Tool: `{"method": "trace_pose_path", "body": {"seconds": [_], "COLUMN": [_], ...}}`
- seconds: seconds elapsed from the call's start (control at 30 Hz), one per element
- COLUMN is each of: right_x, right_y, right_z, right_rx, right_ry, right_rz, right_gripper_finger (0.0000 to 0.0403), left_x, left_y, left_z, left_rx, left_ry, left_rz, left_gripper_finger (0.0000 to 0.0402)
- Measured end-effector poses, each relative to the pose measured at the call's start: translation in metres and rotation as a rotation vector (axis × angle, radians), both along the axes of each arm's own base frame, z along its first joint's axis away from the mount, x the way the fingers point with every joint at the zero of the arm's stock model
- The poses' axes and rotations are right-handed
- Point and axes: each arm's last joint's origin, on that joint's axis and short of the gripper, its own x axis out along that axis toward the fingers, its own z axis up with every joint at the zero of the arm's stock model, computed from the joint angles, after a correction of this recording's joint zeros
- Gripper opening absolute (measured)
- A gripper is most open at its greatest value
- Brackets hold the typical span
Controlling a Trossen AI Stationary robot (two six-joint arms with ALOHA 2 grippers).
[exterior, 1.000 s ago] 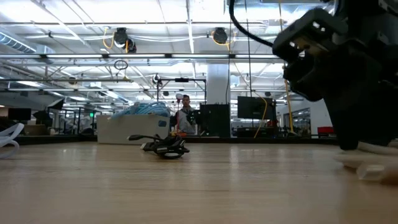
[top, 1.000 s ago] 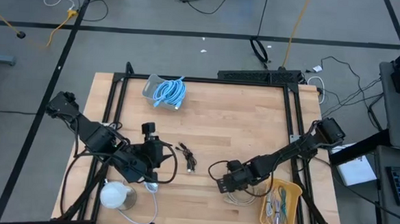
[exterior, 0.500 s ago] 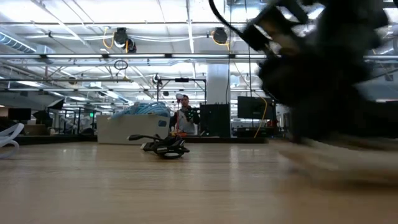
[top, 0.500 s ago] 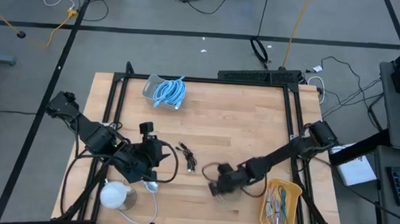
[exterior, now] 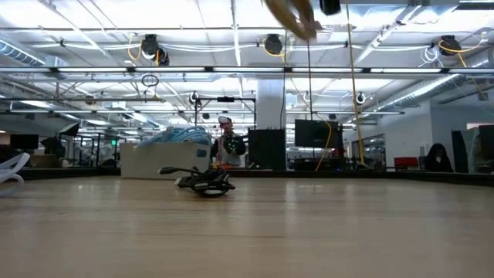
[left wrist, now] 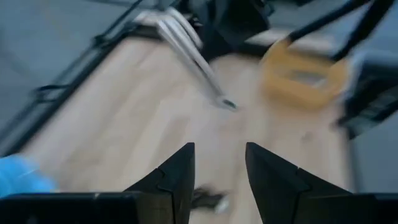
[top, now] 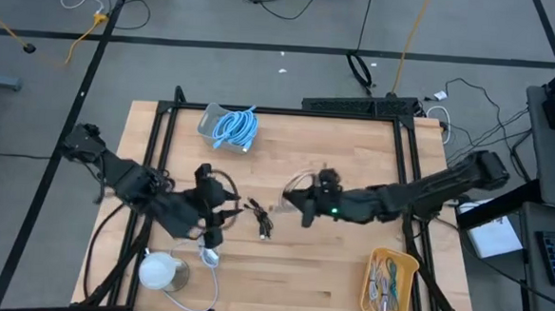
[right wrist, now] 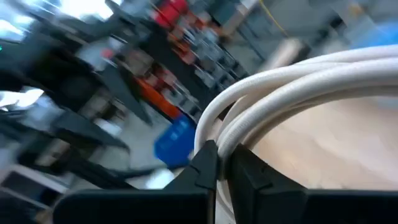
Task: Pick & Place USB Port
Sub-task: Put the brown HDMI cable into the gray bin
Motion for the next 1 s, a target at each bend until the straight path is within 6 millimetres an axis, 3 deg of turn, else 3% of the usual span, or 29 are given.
{"method": "trace_pose_path", "body": {"seconds": [0.17,0.27,0.4,0.53,0.8,1.0], "right_x": [-0.013,-0.017,-0.019,-0.02,-0.024,-0.021], "right_y": [-0.005,-0.002,0.001,-0.002,-0.017,-0.032], "right_z": [0.046,0.057,0.067,0.077,0.1,0.105], "right_rx": [-0.097,-0.144,-0.175,-0.17,-0.218,-0.268], "right_ry": [-0.173,-0.213,-0.259,-0.341,-0.558,-0.629], "right_rz": [-0.006,0.005,0.021,0.054,-0.004,-0.084], "right_gripper_finger": [0.0008,0.0008,0.0008,0.0008,0.0008,0.0008], "left_x": [0.003,0.005,0.009,0.018,0.045,0.06], "left_y": [0.025,0.051,0.073,0.08,0.072,0.069], "left_z": [0.012,-0.001,-0.028,-0.032,-0.011,0.003], "left_rx": [-0.208,-0.253,-0.085,0.093,0.428,0.604], "left_ry": [-0.295,-0.386,-0.341,-0.3,-0.39,-0.36], "left_rz": [-0.156,-0.157,-0.097,-0.111,-0.113,-0.049], "left_gripper_finger": [0.0147,0.0148,0.0148,0.0148,0.0148,0.0148]}}
